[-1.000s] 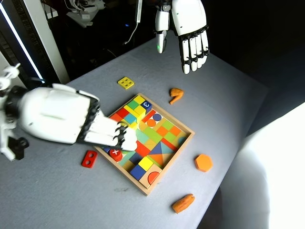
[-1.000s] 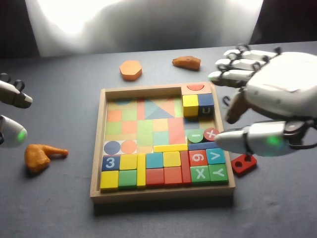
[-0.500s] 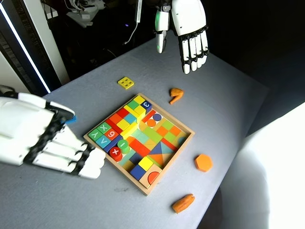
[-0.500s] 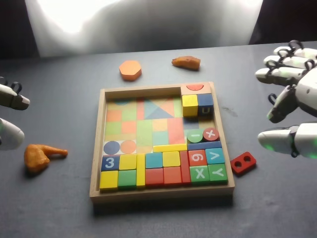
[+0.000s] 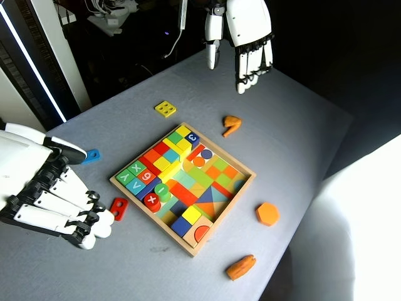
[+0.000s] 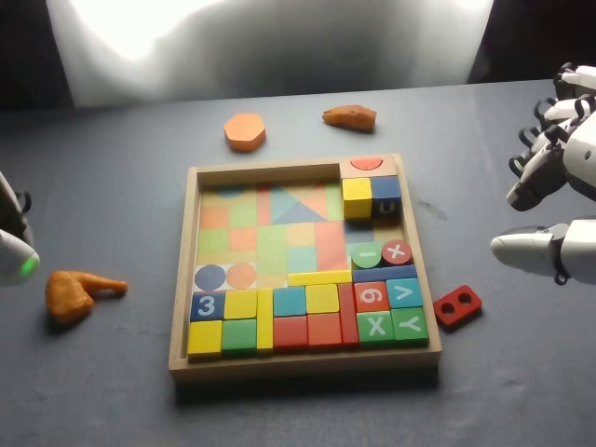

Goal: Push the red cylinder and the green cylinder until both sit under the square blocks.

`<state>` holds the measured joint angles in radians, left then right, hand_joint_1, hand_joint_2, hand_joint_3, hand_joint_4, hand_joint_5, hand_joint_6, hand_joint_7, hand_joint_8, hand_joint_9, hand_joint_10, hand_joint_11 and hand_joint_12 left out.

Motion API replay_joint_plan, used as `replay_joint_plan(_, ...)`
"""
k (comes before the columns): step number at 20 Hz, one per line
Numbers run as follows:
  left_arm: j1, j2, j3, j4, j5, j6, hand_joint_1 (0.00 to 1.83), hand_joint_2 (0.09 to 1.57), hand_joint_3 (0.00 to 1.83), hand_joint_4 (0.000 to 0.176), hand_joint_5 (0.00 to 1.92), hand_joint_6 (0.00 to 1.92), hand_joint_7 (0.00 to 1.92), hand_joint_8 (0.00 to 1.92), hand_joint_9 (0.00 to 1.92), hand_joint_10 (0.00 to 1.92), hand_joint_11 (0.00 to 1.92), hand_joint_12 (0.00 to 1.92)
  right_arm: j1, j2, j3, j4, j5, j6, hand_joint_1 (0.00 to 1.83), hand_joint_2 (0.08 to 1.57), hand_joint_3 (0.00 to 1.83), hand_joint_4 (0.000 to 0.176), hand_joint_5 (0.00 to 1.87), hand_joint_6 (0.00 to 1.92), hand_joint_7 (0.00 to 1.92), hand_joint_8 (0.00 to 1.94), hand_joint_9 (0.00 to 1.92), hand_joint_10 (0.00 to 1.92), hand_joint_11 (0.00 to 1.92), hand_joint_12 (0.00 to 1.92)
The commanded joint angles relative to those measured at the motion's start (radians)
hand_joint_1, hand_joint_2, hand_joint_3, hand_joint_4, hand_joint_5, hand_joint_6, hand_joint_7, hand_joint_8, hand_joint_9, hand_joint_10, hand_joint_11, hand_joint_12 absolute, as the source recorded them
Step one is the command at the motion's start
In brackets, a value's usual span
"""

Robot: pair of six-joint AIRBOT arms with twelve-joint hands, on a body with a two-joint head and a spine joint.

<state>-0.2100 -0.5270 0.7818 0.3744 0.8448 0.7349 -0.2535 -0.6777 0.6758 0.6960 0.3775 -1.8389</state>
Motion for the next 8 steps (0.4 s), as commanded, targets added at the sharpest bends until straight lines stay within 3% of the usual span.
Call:
replay_joint_plan(1, -0.014, 0.008, -0.002, 0.033, -0.059, 0.004, 0.26, 1.35, 0.00, 0.000, 0.94, 0.01, 1.11, 0.05, 0.87, 0.59, 0.47, 1.41, 0.015, 0.013, 0.003, -0.023, 0.092, 0.006, 0.12, 1.18, 0.00, 0.000, 0.96, 0.06, 0.89, 0.14, 0.56, 1.03, 0.20, 1.76)
replay_joint_plan(3, -0.013, 0.008, -0.002, 0.033, -0.059, 0.004, 0.23, 1.36, 0.00, 0.000, 1.00, 0.01, 1.21, 0.07, 0.82, 0.96, 0.47, 1.60, 0.019, 0.018, 0.013, -0.101, 0.081, 0.104, 0.18, 1.16, 0.00, 0.000, 1.00, 0.17, 0.91, 0.25, 0.55, 1.19, 0.28, 1.80)
replay_joint_plan(5, -0.013, 0.008, -0.002, 0.036, -0.058, 0.004, 0.24, 1.37, 0.00, 0.000, 1.01, 0.01, 1.22, 0.07, 0.80, 1.09, 0.46, 1.63, 0.019, 0.025, 0.024, -0.201, 0.080, 0.213, 0.19, 1.17, 0.00, 0.000, 0.91, 0.39, 0.82, 0.43, 0.51, 1.25, 0.25, 1.85)
replay_joint_plan(8, -0.013, 0.008, -0.002, 0.038, -0.058, 0.004, 0.25, 1.37, 0.00, 0.000, 1.00, 0.00, 1.22, 0.11, 0.76, 1.23, 0.44, 1.72, 0.013, 0.028, 0.042, -0.337, 0.081, 0.359, 0.20, 1.17, 0.00, 0.000, 0.83, 0.62, 0.78, 0.55, 0.52, 1.22, 0.25, 1.84)
